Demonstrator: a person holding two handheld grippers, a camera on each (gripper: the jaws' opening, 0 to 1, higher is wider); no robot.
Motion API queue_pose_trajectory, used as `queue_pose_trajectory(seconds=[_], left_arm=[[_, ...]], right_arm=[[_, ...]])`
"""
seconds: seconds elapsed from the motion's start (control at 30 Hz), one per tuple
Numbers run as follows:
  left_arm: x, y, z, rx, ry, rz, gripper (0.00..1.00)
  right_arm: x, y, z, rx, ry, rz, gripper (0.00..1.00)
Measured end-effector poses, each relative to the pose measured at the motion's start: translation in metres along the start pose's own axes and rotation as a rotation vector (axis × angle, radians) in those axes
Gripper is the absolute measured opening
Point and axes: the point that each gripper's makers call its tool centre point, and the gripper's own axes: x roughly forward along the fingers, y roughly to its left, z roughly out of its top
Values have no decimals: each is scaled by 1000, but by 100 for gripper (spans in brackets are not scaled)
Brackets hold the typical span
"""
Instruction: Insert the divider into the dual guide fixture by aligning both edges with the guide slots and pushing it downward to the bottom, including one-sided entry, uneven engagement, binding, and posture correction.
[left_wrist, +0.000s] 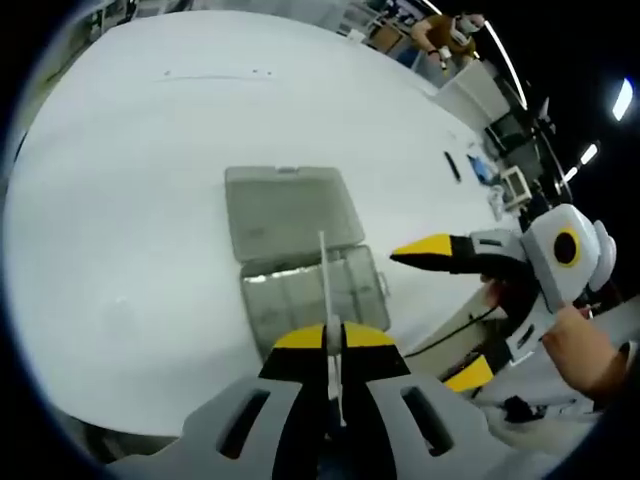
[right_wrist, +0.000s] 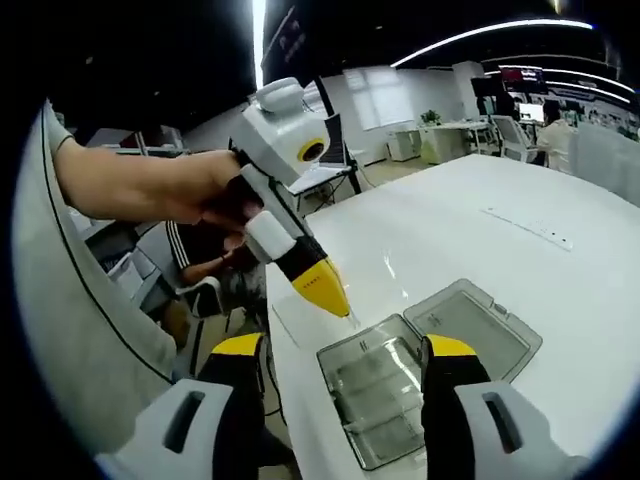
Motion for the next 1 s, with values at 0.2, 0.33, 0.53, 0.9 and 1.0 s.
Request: queue_pose_trajectory(seconds=[0.2,0.33,0.53,0.9,1.0], left_arm=[[9,3,1,-27,5,35,0],[13,4,1,-44,13,54,0],[19,11,-3,-74,25,79,0],[29,17,-8,-84,53,88,0],[32,17,-6,-88,56,84,0]], right_arm=[[1,4,-7,-120,30,6,64],[0,4,-9,-150,37,0,67],[-1,7,-11,-191,43,3,68],[1,4,-13,-196,46,-11,68],[2,6,-13,-198,41,-8,68]])
